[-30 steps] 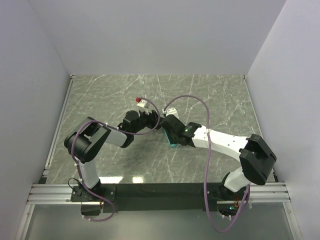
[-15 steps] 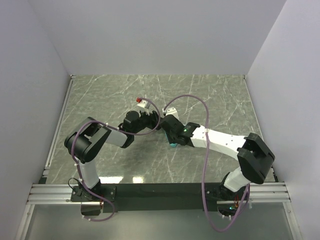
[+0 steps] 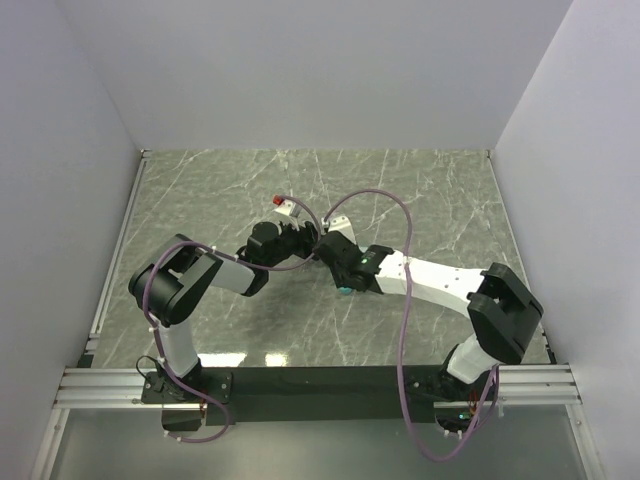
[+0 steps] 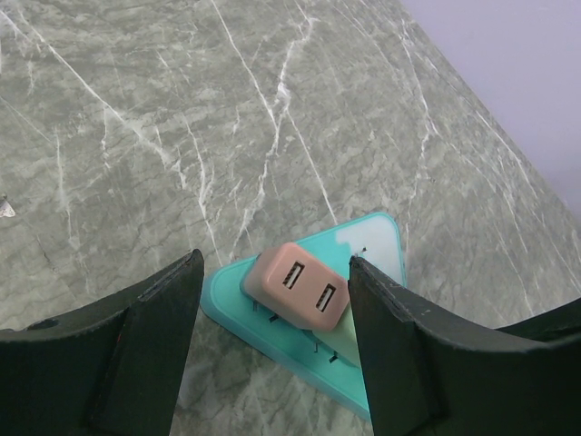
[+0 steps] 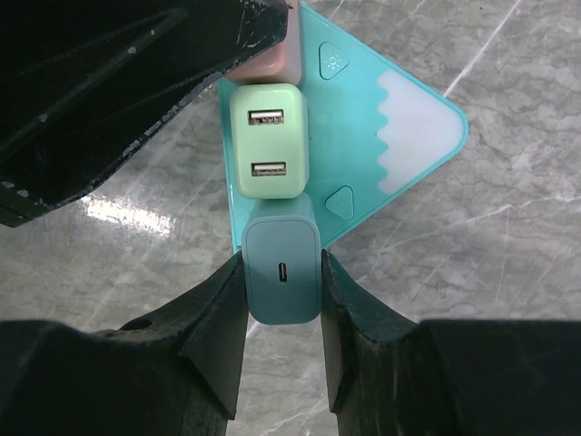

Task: Insert the plug

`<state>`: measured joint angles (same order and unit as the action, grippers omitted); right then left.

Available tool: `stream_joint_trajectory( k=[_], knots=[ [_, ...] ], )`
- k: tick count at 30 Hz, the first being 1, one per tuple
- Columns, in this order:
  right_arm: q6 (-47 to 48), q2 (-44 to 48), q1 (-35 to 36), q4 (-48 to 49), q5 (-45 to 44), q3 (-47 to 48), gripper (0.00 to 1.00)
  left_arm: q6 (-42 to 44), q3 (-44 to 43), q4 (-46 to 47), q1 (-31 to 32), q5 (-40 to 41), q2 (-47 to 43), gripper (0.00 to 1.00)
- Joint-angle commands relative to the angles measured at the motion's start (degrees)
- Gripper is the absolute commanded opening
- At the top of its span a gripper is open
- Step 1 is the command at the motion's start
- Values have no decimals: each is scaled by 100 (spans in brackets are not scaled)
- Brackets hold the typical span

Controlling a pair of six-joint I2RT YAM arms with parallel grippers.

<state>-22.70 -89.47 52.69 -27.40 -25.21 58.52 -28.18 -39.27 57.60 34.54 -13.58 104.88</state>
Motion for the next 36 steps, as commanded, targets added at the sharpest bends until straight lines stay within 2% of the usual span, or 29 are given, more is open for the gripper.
stream_joint_trajectory(
  k=[1,16,36],
  knots=[
    [-182,-167,93,-283,-370,239,0,58,-107,243,52,-66,-65,71],
    [-244,-571,128,-240,-458,107,0,85,-213,190,140,22,243,70],
    [-419,-897,-4,-29,-10,-315,0,155,-503,-12,211,40,577,63]
  ],
)
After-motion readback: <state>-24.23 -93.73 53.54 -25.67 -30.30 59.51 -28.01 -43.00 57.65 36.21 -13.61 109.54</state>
